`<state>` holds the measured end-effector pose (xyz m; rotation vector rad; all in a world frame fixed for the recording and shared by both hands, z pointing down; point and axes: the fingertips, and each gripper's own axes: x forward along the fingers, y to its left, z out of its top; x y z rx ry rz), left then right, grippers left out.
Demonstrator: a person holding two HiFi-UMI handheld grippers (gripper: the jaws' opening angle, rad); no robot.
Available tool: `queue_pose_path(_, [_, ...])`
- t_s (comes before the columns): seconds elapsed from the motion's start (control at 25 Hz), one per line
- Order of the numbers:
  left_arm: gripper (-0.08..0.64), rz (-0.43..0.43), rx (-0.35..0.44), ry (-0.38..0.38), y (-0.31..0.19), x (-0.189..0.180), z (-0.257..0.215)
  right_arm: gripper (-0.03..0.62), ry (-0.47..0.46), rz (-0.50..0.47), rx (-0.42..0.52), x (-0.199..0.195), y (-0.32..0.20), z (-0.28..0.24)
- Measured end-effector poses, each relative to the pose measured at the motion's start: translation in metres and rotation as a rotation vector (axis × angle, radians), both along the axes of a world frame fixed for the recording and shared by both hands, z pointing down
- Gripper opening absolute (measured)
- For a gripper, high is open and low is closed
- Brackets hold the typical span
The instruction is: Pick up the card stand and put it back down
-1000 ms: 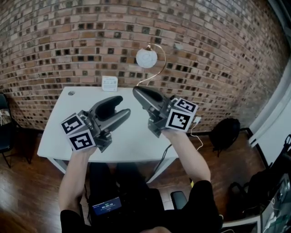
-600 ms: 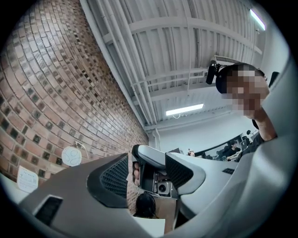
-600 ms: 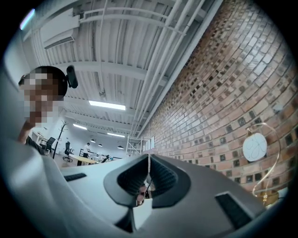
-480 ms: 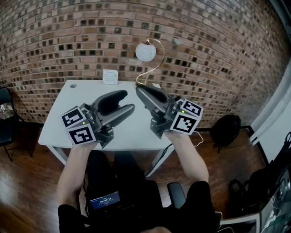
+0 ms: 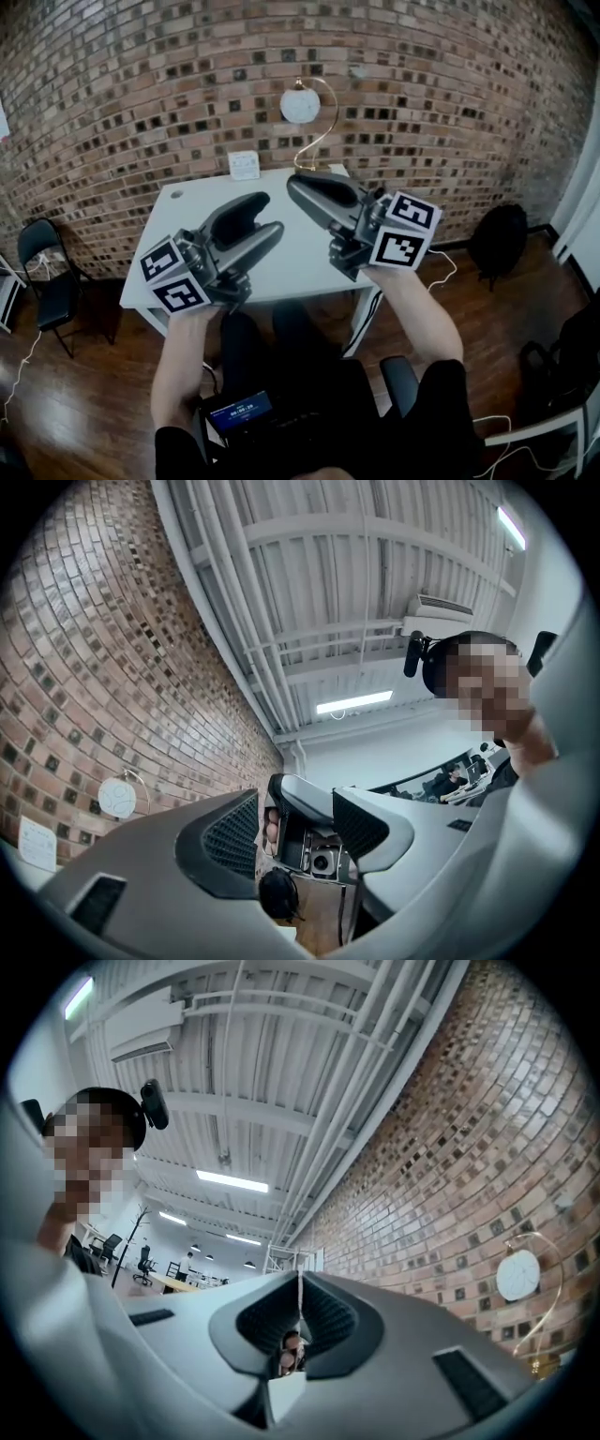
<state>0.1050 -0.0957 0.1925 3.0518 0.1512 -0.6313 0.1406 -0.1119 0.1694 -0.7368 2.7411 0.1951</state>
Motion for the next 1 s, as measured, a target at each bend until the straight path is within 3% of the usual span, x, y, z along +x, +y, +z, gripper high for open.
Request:
queue_pose_path(0.4, [0.242,0.031,-0.032,-0.008,0.025,-0.001,-0.002,0.018,-0.002,0.029,-0.002,-0.003,0.031,0.002])
queue_pose_path(0.68, [0.242,0.067,0.006,-0.009,0.061,-0.006,-0.006,0.009,0.019,0.055,0.047,-0.008,0.067,-0.006])
queue_pose_path(1.0, [0.242,0.075,0.037,-0.008,0.078,-0.01,-0.014,0.009,0.059,0.017,0.08,-0.026,0.085,-0.005])
